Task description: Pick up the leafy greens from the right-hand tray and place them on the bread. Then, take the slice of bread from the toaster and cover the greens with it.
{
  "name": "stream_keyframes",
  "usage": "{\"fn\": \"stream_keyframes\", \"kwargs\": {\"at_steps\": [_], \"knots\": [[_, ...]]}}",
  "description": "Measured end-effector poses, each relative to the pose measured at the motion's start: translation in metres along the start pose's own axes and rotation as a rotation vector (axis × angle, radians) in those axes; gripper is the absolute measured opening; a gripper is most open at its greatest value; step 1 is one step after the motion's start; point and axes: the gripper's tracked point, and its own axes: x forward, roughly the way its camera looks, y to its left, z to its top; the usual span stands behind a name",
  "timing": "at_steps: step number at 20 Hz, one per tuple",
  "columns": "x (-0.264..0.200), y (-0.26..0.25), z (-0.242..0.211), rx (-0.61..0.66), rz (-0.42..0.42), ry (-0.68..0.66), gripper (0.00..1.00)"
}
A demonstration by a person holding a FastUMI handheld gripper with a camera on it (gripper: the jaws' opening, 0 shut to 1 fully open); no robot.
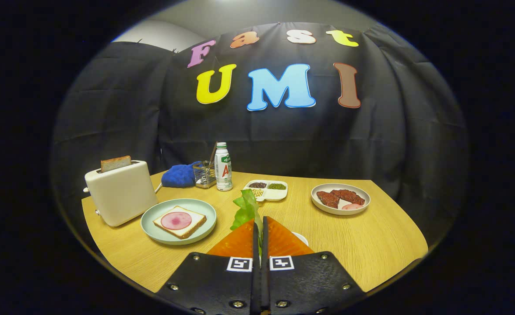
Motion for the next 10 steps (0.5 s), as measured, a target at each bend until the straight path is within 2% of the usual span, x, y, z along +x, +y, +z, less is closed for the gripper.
{"fn": "stream_keyframes", "kwargs": {"at_steps": [10], "knots": [[-0.003,0.054,0.028,0.0,0.097,-0.057,0.0]]}}
